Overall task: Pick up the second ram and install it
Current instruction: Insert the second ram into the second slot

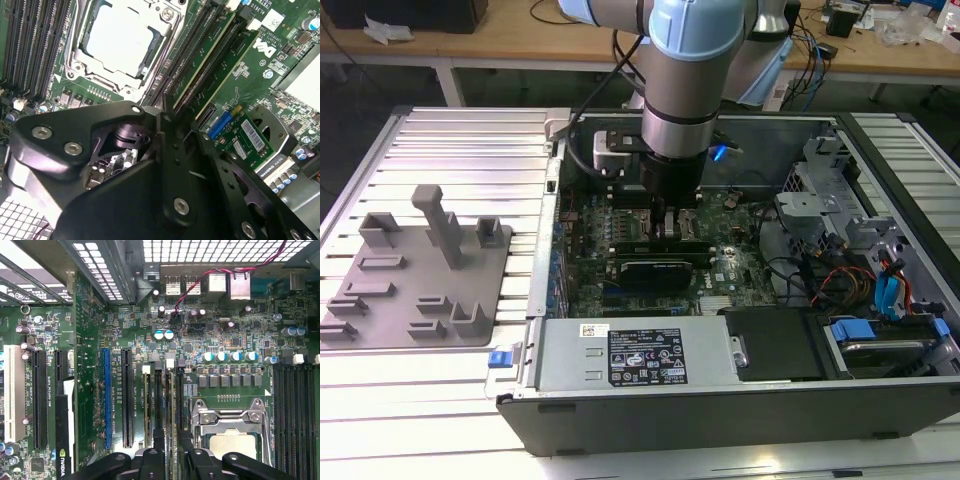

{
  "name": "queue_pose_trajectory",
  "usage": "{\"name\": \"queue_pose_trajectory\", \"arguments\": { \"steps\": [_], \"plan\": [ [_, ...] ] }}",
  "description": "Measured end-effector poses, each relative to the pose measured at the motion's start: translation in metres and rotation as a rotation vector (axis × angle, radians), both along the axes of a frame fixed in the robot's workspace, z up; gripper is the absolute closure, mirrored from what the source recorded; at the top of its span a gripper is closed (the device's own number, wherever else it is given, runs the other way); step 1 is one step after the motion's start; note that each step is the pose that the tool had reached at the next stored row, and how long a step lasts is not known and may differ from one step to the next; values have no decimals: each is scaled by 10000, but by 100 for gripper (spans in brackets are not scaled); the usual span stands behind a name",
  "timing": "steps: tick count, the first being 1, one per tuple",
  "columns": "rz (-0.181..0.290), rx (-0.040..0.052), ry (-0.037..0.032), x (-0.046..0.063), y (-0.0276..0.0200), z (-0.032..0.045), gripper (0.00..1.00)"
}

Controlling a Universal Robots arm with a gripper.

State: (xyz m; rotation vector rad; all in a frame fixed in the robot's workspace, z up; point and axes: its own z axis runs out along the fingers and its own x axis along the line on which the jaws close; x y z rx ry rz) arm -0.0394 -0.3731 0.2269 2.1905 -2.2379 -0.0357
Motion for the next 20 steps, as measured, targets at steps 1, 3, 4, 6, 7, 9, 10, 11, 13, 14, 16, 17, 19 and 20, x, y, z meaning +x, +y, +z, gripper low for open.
{"name": "queue_pose_trajectory", "arguments": {
  "steps": [1,3,4,6,7,9,10,11,13,14,16,17,19,20],
  "plan": [
    [1,0,-1,0,1,19,77],
    [0,-1,0,0,2,66,77],
    [0,0,0,0,3,119,77],
    [1,-1,-2,0,4,170,77],
    [0,-1,-3,0,4,198,77],
    [0,-1,-3,0,4,217,77],
    [0,-1,-5,0,4,216,77],
    [-2,-4,-3,9,4,217,77],
    [0,-5,-4,86,4,217,77],
    [1,-4,-4,96,4,217,77],
    [-2,-5,-4,96,4,217,77],
    [-1,-5,-4,96,4,217,77],
    [0,-5,-3,97,4,217,85],
    [0,-5,-3,97,4,217,92]
  ]
}}
